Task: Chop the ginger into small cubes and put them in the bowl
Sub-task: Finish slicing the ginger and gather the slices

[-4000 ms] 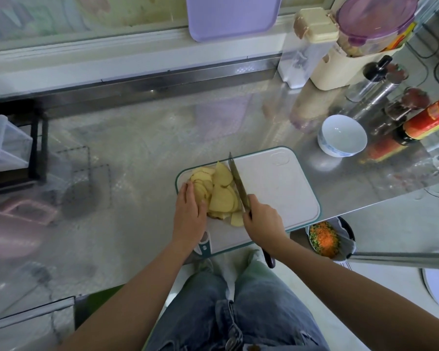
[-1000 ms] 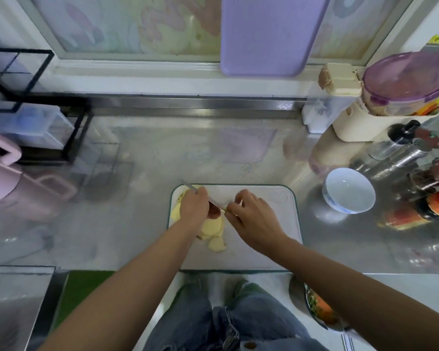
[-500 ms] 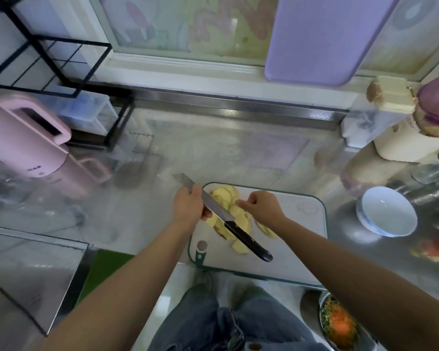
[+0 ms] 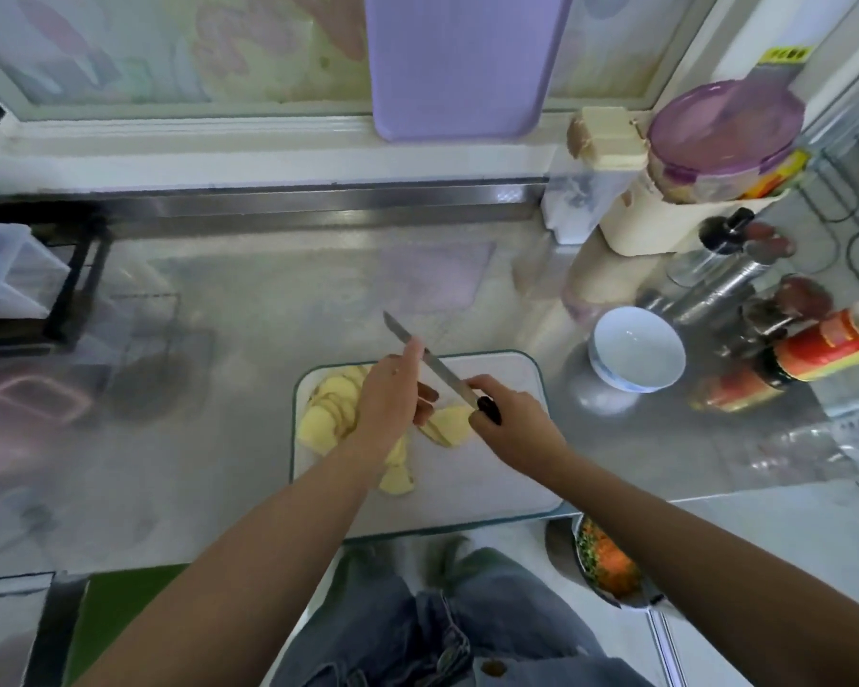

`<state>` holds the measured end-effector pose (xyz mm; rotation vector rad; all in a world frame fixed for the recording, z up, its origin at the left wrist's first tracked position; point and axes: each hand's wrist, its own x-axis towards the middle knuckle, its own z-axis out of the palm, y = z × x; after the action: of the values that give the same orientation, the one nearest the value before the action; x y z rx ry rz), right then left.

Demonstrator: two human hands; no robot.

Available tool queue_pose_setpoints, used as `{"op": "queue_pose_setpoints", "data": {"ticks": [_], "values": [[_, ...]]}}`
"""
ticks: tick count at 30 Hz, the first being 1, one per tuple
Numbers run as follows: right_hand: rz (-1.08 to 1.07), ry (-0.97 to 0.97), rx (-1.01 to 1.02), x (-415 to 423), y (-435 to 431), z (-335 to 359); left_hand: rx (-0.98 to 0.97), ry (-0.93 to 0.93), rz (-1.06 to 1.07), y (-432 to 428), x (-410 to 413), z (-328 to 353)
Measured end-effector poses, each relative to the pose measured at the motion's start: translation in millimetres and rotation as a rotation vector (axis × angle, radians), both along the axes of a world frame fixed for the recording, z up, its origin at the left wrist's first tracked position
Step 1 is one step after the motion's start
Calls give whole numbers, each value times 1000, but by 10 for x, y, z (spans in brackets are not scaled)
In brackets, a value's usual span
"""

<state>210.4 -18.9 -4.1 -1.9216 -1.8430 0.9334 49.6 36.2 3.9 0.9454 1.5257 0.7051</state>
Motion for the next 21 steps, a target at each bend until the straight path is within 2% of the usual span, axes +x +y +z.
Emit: {"op": "queue_pose_setpoints", "data": {"ticks": [1,4,5,7,9,13,15,19,21], "values": [[-68,2,-16,98,-26,-19,-1,86,-101,-8,52,-34],[-196,-57,-64,347,-118,-70,8,571,-468,-53,129,-225],[-217,-72,-93,400,-154,-93,-12,656,-538,-66,144,-293],[-232,-94,-142,438,-233,-142,-80,698,-576,-88,182,-391],[-217,-113,-170,405,-314,-200,-68,762,-611,-118,240,-456],[-189,37,-261,268,-377,-218,213,1083,-784,-261,306,-522],[-185,66,-285,252,-357,-209,327,1083,-793,-330,308,-556],[-152,15,-276,300,-353,-220,405,1177,-847,-321,305,-552],[-144,18,-280,304,-376,-231,441,1152,-852,-310,287,-552]]}}
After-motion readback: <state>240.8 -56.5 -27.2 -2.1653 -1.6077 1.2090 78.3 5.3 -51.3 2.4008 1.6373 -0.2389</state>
